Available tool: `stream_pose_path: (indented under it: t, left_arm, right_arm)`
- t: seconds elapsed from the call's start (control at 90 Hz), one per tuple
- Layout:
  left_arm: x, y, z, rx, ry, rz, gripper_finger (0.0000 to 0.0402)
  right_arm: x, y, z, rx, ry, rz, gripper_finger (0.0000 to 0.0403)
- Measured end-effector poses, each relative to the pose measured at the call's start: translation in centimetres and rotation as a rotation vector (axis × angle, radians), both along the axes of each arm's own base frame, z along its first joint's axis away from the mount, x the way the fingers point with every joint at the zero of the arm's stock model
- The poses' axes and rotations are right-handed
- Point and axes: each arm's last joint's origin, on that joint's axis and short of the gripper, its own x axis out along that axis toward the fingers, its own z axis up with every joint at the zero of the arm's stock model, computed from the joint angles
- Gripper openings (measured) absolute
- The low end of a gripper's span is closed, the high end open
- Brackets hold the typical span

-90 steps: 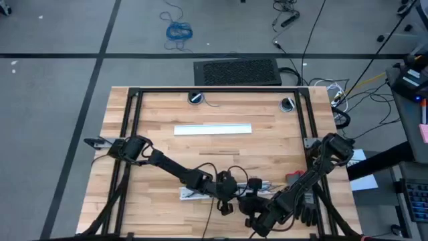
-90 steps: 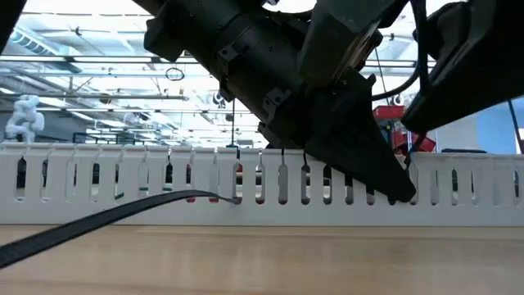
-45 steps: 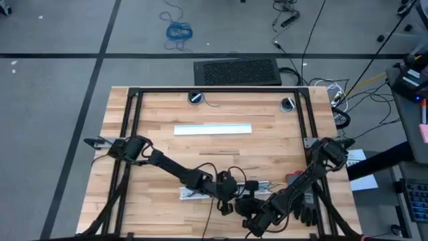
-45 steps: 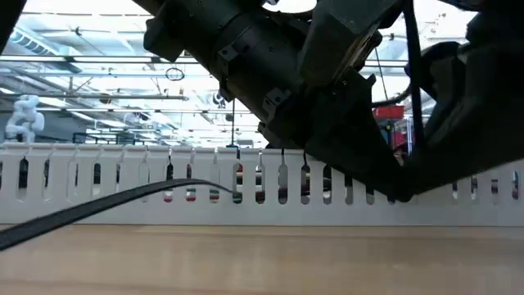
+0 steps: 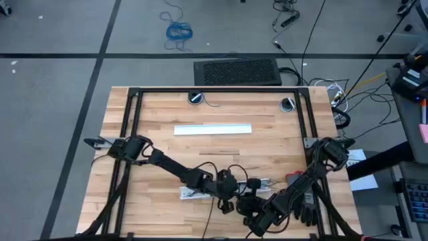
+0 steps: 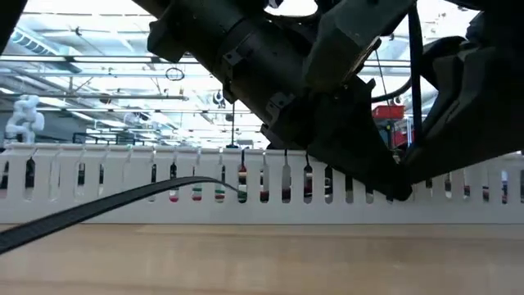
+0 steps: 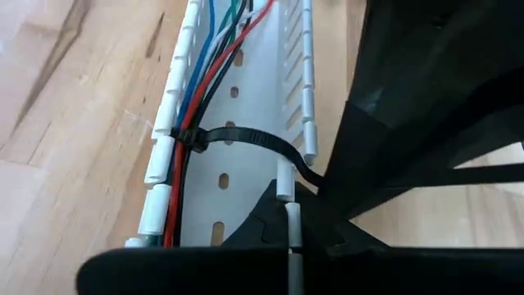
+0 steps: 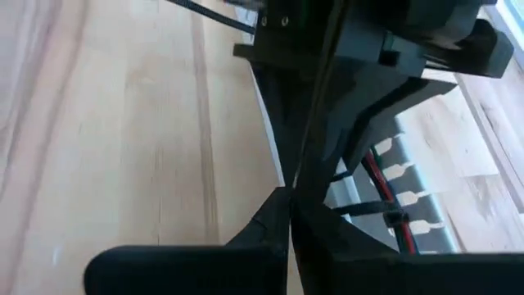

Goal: Ziptie cables
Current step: Put the ziptied cables into the cable duct

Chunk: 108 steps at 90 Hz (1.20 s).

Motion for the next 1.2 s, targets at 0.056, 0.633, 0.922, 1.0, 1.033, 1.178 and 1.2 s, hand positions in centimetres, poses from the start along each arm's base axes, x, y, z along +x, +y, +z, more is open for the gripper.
stream_pose_path:
  t: [0.056, 0.633, 0.922, 1.0, 1.033, 1.178, 1.2]
  left_arm:
    - [0.0, 0.0, 0.0, -0.007, 0.005, 0.008, 0.0000]
    - [-0.2, 1.0, -0.6, -0.058, 0.051, 0.068, 0.0000]
    - [0.1, 0.9, -0.6, -0.060, 0.011, 0.040, 0.0010]
    - [0.1, 0.6, -0.6, -0.040, -0.007, -0.001, 0.0023]
    - [0.1, 0.4, -0.7, -0.030, -0.009, -0.016, 0.0030]
    - [-0.3, -0.4, -0.6, 0.032, -0.020, -0.072, 0.0064]
    - [-0.3, -0.5, -0.6, 0.033, -0.021, -0.074, 0.0069]
  right_arm:
    - [0.1, 0.1, 0.2, -0.005, -0.001, -0.001, 0.0000]
    - [0.7, -0.1, 1.6, -0.040, 0.039, 0.014, 0.0000]
    - [-0.2, 0.3, 1.4, 0.015, 0.105, 0.018, 0.0005]
    - [-0.8, 0.6, 1.3, 0.004, 0.124, 0.015, 0.0018]
    - [-1.2, 0.7, 1.2, -0.008, 0.140, 0.014, 0.0026]
    - [-2.9, 0.8, 1.0, -0.038, 0.182, -0.035, 0.0059]
    - [-3.1, 0.9, 1.0, -0.037, 0.183, -0.044, 0.0064]
